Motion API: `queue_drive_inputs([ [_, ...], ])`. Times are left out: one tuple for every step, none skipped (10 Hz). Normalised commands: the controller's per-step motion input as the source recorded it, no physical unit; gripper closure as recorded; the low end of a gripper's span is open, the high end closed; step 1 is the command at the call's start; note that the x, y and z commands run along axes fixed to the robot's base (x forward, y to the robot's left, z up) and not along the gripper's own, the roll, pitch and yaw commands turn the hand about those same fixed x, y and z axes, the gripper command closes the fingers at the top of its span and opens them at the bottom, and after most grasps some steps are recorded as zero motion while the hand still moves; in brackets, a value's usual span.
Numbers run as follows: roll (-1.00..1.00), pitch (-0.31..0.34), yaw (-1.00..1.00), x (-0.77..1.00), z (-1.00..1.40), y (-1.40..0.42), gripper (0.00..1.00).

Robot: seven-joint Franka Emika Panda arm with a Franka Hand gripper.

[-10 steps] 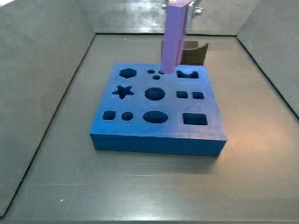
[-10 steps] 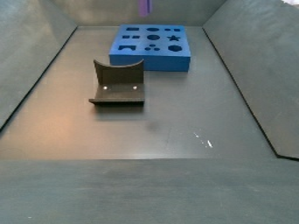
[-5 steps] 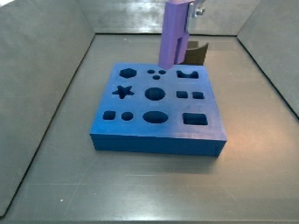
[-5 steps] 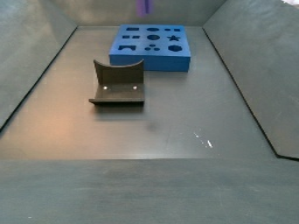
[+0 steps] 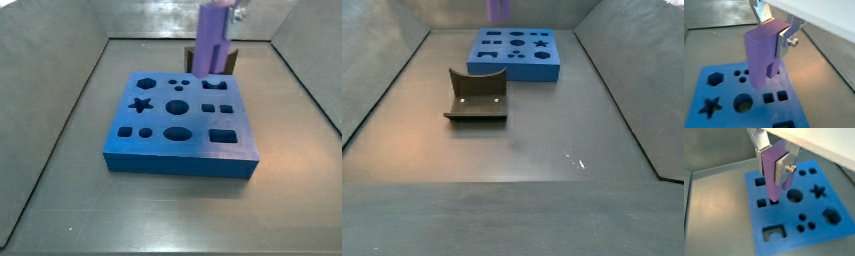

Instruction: Insert the double-square object.

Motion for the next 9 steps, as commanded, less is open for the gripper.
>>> queue_drive_inputs([
  [0.2,-0.084,-1.0,0.09,-0.23,0.0,1.0],
  [0.08,-0.051,-1.0,0.03,-0.24,0.0,1.0],
  [0.0,-0.02,-1.0,0.0,-0.27,0.0,1.0],
  [-0.01,-0.024,-1.0,0.0,-0.32,0.0,1.0],
  [-0.09,-0.131,-1.0,0.0,-0.28,-0.01,1.0],
  [-0.11,-0.11,-0.98,0.0,-0.24,-0.01,1.0],
  [-0.12,-0.044,-0.77,0.27,-0.27,-0.04,1.0],
  [-0.12,-0.024,-0.61,0.48,-0.34,-0.07,1.0],
  [-0.08,-0.036,-0.51,0.6,-0.49,-0.12,1.0],
])
